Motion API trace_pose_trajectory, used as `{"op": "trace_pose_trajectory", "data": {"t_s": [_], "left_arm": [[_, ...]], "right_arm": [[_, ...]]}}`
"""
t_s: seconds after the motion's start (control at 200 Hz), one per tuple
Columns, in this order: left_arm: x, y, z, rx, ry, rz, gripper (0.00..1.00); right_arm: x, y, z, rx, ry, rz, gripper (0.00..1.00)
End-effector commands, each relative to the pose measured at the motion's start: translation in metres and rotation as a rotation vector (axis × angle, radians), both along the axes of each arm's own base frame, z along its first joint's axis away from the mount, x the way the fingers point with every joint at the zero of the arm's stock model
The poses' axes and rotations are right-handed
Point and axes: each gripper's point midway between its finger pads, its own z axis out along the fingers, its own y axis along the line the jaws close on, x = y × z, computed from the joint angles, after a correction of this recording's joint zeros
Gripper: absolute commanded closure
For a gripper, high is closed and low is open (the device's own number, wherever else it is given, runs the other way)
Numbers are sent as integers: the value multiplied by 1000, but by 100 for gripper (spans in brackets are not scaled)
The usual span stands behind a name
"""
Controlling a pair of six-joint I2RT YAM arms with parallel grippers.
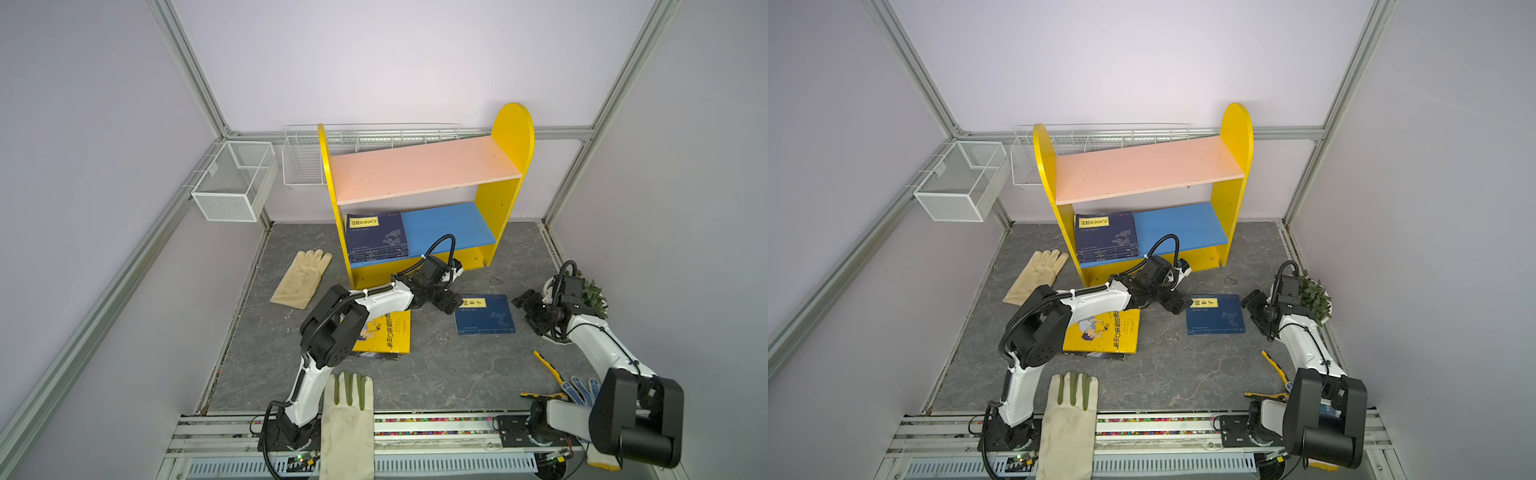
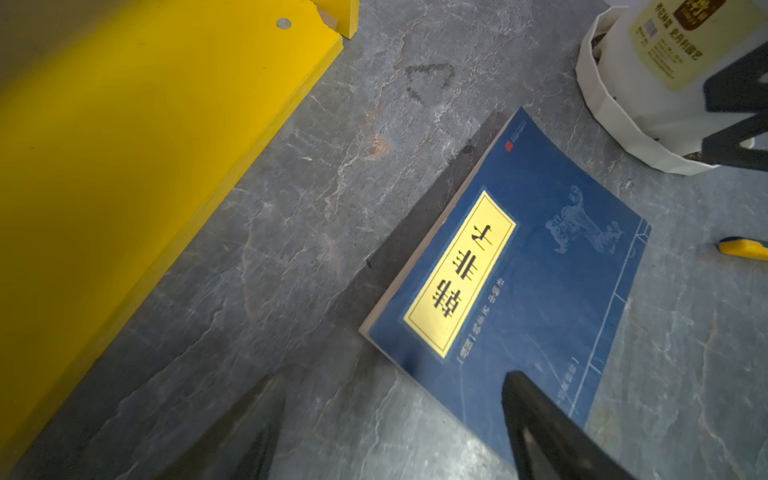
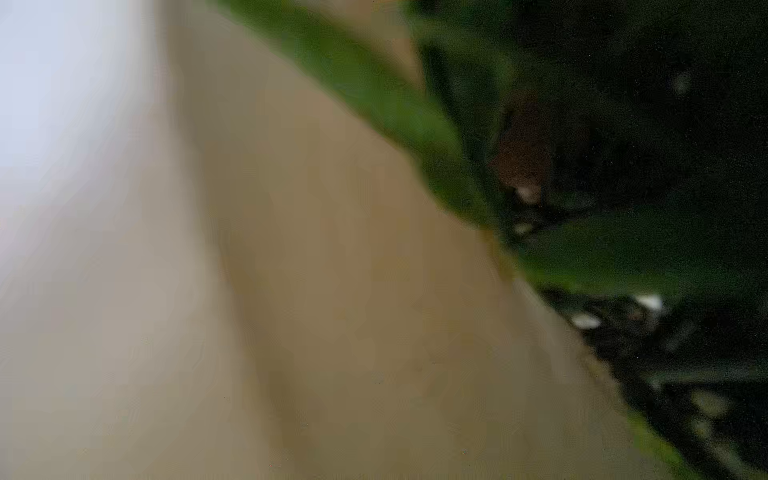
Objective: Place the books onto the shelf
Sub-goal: 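Move the right gripper to the last dark blue book while the left gripper approaches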
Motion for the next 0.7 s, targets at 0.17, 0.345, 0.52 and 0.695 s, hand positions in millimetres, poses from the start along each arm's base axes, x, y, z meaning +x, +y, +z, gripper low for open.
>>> {"op": "trace_pose_trajectory", "data": {"t_s": [0.17,0.345,0.52,0.695], "left_arm": [[-3,-12,-10,1,56,-51,19],[0,-10,-9,-10,58,-31,19],[-1,-9,-6,-17,61,-26,19],[-2,-7,-6,-16,61,-26,19]], "right_arm": [[-39,32,-35,80,235,142,26],[-26,38,-5,-78,168,230,26],[-21,36,23,-209,100,255,26],[-25,30,35,-236,63,216,26]]}}
